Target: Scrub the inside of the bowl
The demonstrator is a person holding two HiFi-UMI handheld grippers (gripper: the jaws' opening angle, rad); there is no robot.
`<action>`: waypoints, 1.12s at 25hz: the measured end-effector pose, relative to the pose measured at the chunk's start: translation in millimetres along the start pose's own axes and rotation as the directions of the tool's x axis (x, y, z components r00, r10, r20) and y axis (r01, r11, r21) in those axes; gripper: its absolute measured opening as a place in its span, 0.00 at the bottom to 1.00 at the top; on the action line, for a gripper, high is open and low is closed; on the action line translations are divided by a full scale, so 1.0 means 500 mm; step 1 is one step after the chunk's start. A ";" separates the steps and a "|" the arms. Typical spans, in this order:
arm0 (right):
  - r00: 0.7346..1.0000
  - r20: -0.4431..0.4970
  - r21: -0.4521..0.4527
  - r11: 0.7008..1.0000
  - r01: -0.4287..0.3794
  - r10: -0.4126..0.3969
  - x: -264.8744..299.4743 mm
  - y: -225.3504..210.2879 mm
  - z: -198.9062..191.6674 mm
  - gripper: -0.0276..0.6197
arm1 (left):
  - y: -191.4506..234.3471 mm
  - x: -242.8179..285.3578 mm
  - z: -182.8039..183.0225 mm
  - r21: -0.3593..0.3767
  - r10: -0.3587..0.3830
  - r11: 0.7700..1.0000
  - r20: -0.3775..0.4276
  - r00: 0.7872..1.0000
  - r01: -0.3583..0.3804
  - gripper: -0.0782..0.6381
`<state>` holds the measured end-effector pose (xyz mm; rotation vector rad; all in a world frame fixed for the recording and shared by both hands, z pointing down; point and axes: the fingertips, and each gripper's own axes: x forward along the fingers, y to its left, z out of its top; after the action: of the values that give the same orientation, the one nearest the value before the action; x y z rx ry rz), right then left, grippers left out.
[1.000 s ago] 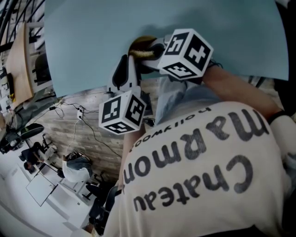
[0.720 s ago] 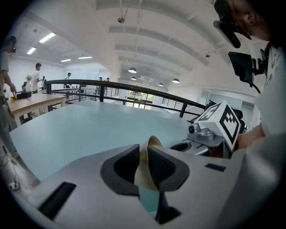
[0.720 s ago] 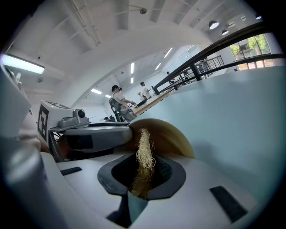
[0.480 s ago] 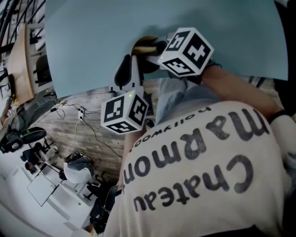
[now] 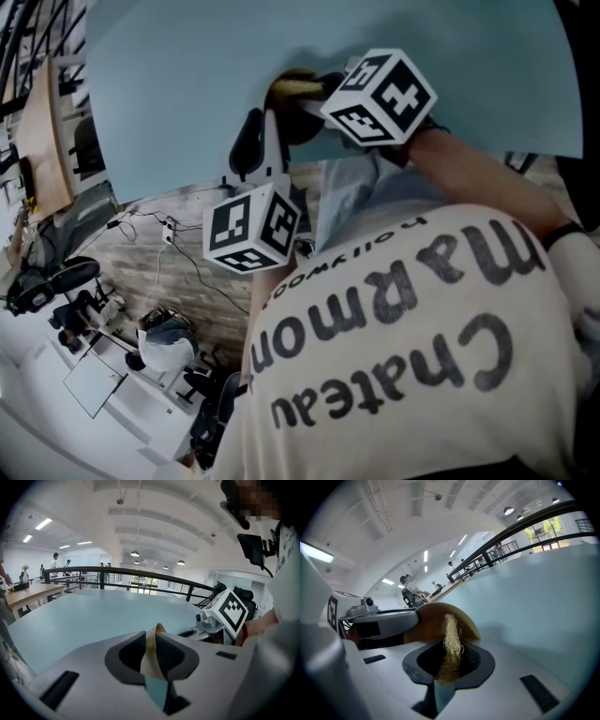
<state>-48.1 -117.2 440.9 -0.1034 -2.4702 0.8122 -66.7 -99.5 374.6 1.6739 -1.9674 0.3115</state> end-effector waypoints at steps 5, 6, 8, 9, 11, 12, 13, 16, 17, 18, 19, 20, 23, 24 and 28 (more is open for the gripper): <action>1.000 0.004 0.021 1.000 0.009 -0.009 -0.007 -0.024 -0.004 0.14 | -0.009 0.007 -0.001 0.013 0.020 1.000 0.003 1.000 -0.020 0.20; 1.000 0.005 0.023 1.000 0.011 -0.011 -0.007 -0.027 -0.004 0.14 | -0.009 0.008 0.000 0.014 0.025 1.000 0.005 1.000 -0.025 0.20; 1.000 0.005 0.024 1.000 0.016 -0.017 -0.007 -0.031 -0.004 0.14 | -0.007 0.005 0.005 0.019 0.037 0.999 0.013 0.999 -0.037 0.20; 1.000 0.006 0.025 1.000 0.019 -0.019 -0.007 -0.031 -0.005 0.14 | -0.004 0.002 0.006 0.020 0.045 0.999 0.018 0.999 -0.045 0.20; 1.000 0.012 0.030 0.999 0.017 -0.017 -0.005 -0.031 -0.005 0.14 | 0.004 -0.005 0.008 0.017 0.062 0.998 0.029 0.998 -0.063 0.20; 1.000 0.017 0.035 0.999 0.013 -0.013 -0.003 -0.031 -0.003 0.14 | 0.010 -0.007 0.008 0.011 0.070 0.997 0.034 0.997 -0.070 0.20; 1.000 0.021 0.039 0.999 0.008 -0.009 0.000 -0.031 0.000 0.14 | 0.015 -0.009 0.009 0.003 0.076 0.997 0.039 0.996 -0.076 0.20; 1.000 0.023 0.037 0.999 0.001 -0.002 0.007 -0.019 0.003 0.14 | 0.031 -0.018 0.005 -0.027 0.097 0.995 0.048 0.994 -0.096 0.20; 1.000 0.026 0.034 0.999 -0.007 0.006 0.006 -0.011 0.004 0.14 | 0.036 -0.022 0.003 -0.044 0.106 0.994 0.051 0.993 -0.103 0.20; 0.999 0.031 0.030 0.999 -0.022 0.021 0.005 0.000 0.006 0.14 | 0.041 -0.026 0.002 -0.062 0.115 0.992 0.054 0.992 -0.112 0.20; 0.998 0.037 0.027 0.999 -0.044 0.043 0.005 0.013 0.009 0.14 | 0.045 -0.030 0.001 -0.078 0.125 0.990 0.057 0.990 -0.121 0.19; 0.997 0.041 0.024 0.997 -0.068 0.067 0.007 0.027 0.013 0.14 | 0.049 -0.033 0.001 -0.091 0.135 0.987 0.059 0.989 -0.129 0.19; 0.991 0.041 -0.001 0.992 -0.127 0.127 0.013 0.066 0.030 0.14 | 0.059 -0.042 0.012 -0.109 0.148 0.984 0.076 0.986 -0.140 0.18; 0.989 0.037 -0.017 0.989 -0.144 0.145 0.014 0.079 0.039 0.14 | 0.062 -0.046 0.021 -0.113 0.150 0.984 0.085 0.985 -0.140 0.18; 0.978 0.022 -0.085 0.975 -0.206 0.209 0.007 0.136 0.068 0.14 | 0.068 -0.074 0.054 -0.139 0.159 0.980 0.135 0.978 -0.141 0.17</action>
<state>-74.8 -78.9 380.5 -0.3871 -2.5521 0.8022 -102.9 -75.1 337.9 1.5074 -2.1779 0.1164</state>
